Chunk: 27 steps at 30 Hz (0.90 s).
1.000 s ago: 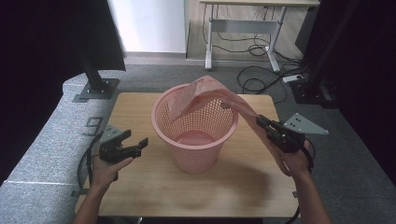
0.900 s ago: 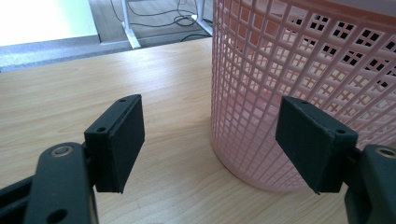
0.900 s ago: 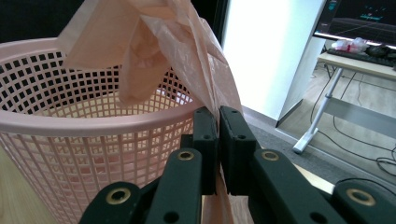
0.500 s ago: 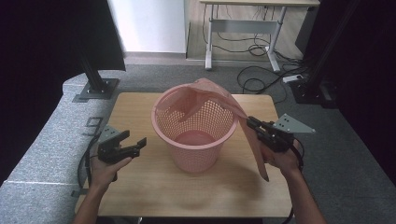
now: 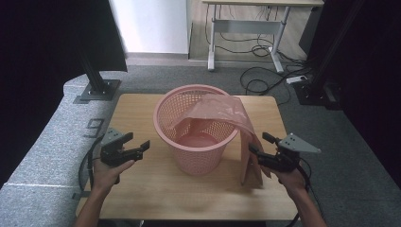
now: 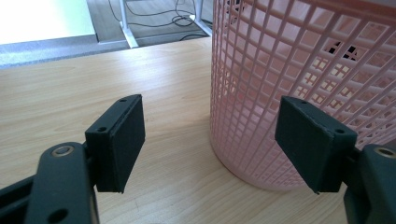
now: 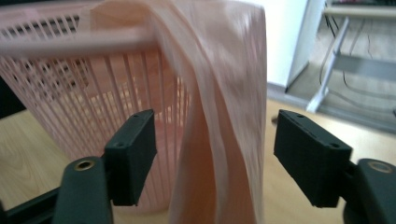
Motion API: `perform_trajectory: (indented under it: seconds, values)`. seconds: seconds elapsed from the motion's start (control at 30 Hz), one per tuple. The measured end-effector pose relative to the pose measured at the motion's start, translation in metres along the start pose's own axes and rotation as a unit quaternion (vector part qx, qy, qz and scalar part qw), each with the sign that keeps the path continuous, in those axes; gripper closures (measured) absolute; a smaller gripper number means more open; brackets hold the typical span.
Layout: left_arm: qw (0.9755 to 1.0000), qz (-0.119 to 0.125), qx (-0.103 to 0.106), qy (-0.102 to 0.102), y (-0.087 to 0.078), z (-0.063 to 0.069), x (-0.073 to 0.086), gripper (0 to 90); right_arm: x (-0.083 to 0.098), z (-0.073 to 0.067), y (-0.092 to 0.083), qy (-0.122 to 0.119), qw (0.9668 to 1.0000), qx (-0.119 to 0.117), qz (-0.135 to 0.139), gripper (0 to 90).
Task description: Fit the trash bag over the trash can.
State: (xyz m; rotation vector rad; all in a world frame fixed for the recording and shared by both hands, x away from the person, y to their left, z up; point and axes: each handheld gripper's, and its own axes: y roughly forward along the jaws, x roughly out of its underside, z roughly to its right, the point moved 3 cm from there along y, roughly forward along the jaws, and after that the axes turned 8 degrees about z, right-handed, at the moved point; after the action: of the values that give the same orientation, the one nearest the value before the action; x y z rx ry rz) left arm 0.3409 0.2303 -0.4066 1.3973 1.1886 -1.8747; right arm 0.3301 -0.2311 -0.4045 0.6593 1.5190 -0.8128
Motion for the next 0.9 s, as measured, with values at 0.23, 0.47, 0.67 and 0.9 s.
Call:
perform_trajectory:
  seconds: [0.23,0.47,0.67,0.9]
  values:
    - [1.0,0.001,-0.001,-0.001,0.0,0.0,0.0,24.2,0.031,-0.008,0.011,0.015,0.9985,0.028,-0.044,26.0]
    - [1.0,-0.001,0.0,0.0,0.001,0.002,0.001,24.3,0.052,-0.006,0.026,0.006,0.9964,0.052,-0.066,43.0]
    - [0.9999,0.001,0.007,-0.009,0.001,0.003,-0.001,24.3,0.057,0.003,0.029,0.009,0.9967,0.044,-0.068,80.1]
    - [0.9995,0.018,0.022,-0.012,-0.002,0.005,-0.006,24.9,0.032,0.012,0.018,0.013,0.9987,0.044,-0.023,86.8]
